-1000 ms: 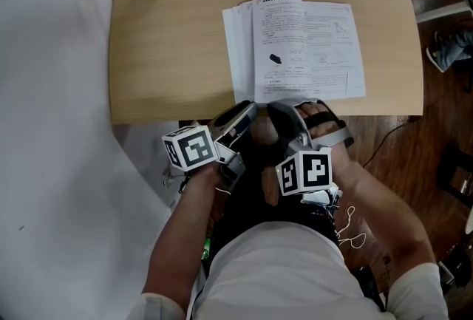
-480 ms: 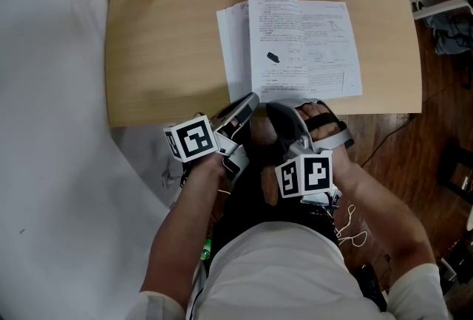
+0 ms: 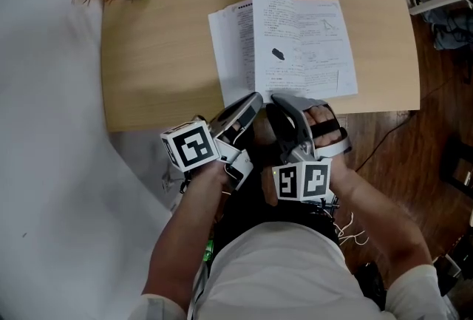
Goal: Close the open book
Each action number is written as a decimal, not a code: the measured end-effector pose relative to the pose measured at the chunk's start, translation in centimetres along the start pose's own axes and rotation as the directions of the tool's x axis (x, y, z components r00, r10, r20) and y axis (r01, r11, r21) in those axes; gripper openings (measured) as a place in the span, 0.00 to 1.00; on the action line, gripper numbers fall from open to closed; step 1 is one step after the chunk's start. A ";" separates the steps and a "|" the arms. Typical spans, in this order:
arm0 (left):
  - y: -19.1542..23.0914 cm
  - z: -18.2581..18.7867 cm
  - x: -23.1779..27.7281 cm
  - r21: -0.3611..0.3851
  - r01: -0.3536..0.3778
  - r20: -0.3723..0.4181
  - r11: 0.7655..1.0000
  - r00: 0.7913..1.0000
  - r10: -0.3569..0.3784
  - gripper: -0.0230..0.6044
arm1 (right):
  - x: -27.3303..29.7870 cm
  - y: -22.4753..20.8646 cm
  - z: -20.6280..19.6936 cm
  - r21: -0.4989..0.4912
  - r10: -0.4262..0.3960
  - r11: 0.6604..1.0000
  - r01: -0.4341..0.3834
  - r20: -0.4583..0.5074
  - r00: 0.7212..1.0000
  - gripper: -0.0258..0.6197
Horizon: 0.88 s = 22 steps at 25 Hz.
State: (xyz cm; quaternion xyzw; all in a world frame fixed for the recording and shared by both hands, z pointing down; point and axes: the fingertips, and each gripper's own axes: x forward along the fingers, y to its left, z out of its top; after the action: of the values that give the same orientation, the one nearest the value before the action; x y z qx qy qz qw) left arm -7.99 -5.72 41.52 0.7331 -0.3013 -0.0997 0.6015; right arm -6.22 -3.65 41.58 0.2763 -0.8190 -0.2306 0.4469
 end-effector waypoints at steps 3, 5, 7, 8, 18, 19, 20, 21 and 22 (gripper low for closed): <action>-1.0 -0.6 0.7 -0.039 0.023 0.005 0.999 1.000 -0.023 0.03 | -0.5 -0.9 -0.4 0.015 -0.056 0.998 0.056 -0.007 0.998 0.11; -1.3 -0.8 1.1 -0.029 0.026 0.003 0.999 1.000 -0.026 0.03 | -1.0 -1.1 -0.7 0.020 -0.076 0.997 0.076 -0.009 0.997 0.07; -1.9 -1.0 1.5 0.006 0.017 -0.013 1.000 1.000 -0.017 0.03 | -1.4 -1.2 -1.2 0.035 -0.089 0.995 0.090 -0.012 0.996 0.06; -2.2 -1.2 1.8 0.021 0.015 -0.024 1.000 1.000 -0.015 0.03 | -1.6 -1.4 -1.5 0.044 -0.097 0.994 0.097 -0.014 0.995 0.05; -4.9 -1.7 3.3 0.163 0.073 -0.045 0.984 0.997 -0.067 0.06 | -3.4 -3.4 -3.0 0.085 -0.174 0.981 0.174 0.001 0.985 0.04; -5.0 -1.6 3.3 0.157 0.077 -0.036 0.985 0.997 -0.072 0.06 | -3.4 -3.5 -3.2 0.085 -0.177 0.981 0.176 -0.002 0.984 0.04; -5.1 -1.5 3.3 0.151 0.079 -0.024 0.985 0.997 -0.076 0.06 | -3.5 -3.6 -3.5 0.087 -0.178 0.980 0.177 -0.005 0.984 0.04; -5.3 -1.4 3.4 0.150 0.080 -0.011 0.985 0.997 -0.079 0.06 | -3.7 -3.7 -3.8 0.090 -0.177 0.980 0.177 -0.008 0.984 0.04; -5.5 -1.3 3.4 0.153 0.081 0.001 0.985 0.997 -0.082 0.06 | -3.9 -3.8 -4.1 0.094 -0.177 0.980 0.177 -0.011 0.984 0.04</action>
State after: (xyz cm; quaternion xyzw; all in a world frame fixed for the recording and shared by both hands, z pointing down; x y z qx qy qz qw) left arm -2.86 -5.99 37.36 0.7885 -0.2799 -0.1033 0.5378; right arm 0.00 -4.41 38.85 0.3692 -0.8006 -0.2302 0.4120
